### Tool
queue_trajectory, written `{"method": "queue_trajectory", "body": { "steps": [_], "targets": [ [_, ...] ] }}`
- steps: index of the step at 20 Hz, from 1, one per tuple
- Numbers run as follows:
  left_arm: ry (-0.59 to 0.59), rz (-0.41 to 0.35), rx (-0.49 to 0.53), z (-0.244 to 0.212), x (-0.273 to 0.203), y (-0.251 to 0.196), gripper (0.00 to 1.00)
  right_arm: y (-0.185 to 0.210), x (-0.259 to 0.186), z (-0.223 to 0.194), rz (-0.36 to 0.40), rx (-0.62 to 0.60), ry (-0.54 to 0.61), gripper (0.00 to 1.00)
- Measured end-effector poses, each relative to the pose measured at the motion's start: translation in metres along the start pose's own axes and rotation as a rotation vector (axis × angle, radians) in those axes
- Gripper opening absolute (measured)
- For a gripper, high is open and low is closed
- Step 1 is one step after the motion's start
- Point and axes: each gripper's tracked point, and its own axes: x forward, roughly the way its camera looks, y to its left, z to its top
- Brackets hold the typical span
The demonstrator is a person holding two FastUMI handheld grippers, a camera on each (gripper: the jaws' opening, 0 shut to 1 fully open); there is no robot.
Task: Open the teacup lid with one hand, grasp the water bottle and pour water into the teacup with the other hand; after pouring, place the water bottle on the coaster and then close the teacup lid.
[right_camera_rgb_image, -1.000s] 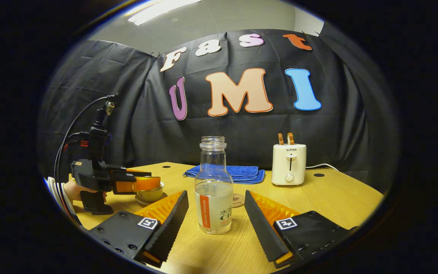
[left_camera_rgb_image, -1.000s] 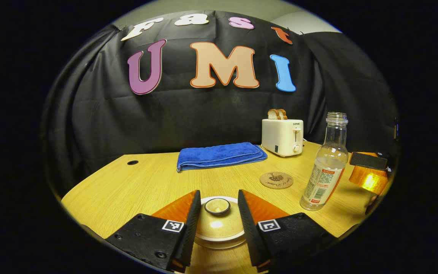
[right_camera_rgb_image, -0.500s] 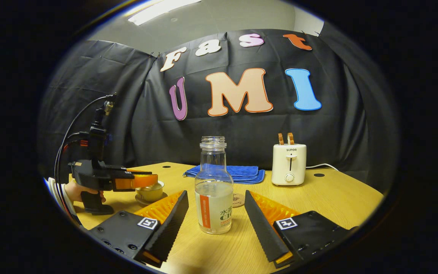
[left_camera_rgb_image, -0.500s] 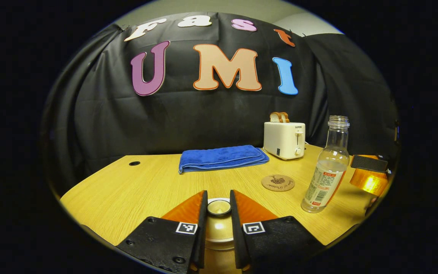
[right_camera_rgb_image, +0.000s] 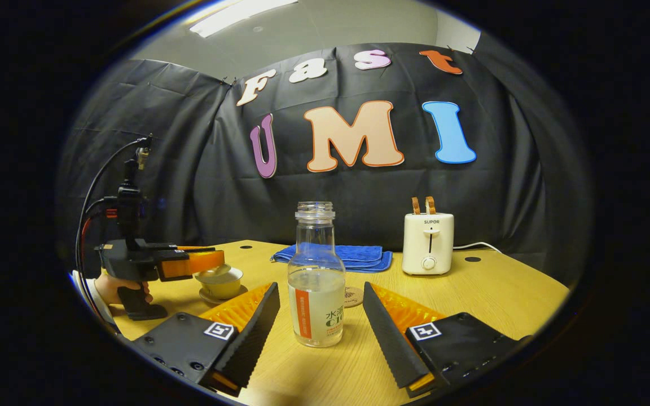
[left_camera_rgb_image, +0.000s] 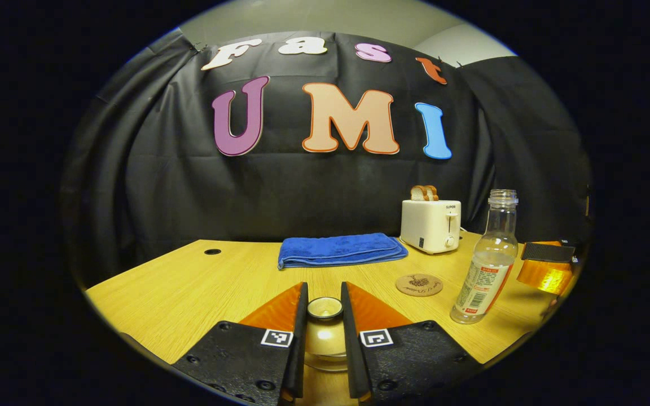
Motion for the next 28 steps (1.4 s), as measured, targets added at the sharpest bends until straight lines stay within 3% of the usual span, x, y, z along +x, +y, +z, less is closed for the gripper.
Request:
{"method": "queue_trajectory", "body": {
  "steps": [5, 8, 11, 12, 16, 20, 22, 23, 27, 28],
  "targets": [
    [-0.025, 0.027, 0.002, 0.004, -0.012, 0.014, 0.28, 0.004, 0.012, -0.002, 0.011, 0.000, 0.002, 0.92],
    [-0.037, 0.047, 0.003, 0.005, -0.021, 0.027, 0.29, 0.005, 0.018, -0.002, 0.001, 0.000, 0.001, 0.99],
    [-0.038, 0.075, 0.000, 0.005, -0.029, 0.040, 0.28, 0.005, 0.027, -0.003, -0.008, 0.000, 0.002, 0.94],
    [-0.039, 0.085, 0.002, 0.004, -0.033, 0.046, 0.28, 0.005, 0.031, -0.003, -0.013, 0.001, 0.003, 0.99],
    [-0.040, 0.127, 0.001, 0.004, -0.042, 0.060, 0.28, 0.009, 0.041, -0.005, -0.009, 0.002, 0.011, 0.99],
    [-0.039, 0.144, 0.002, 0.004, -0.048, 0.067, 0.28, 0.010, 0.056, -0.011, -0.013, 0.003, 0.050, 0.99],
    [-0.040, 0.148, 0.002, 0.004, -0.051, 0.071, 0.27, 0.009, 0.060, -0.017, -0.025, 0.001, 0.088, 0.94],
    [-0.040, 0.150, 0.002, 0.003, -0.052, 0.074, 0.28, 0.009, 0.062, -0.022, -0.026, 0.000, 0.115, 0.99],
    [-0.039, 0.155, 0.002, 0.004, -0.057, 0.083, 0.28, 0.008, 0.071, -0.038, -0.040, -0.003, 0.215, 0.99],
    [-0.038, 0.157, 0.002, 0.003, -0.057, 0.085, 0.28, 0.009, 0.072, -0.040, -0.036, -0.005, 0.236, 0.93]
  ]
}}
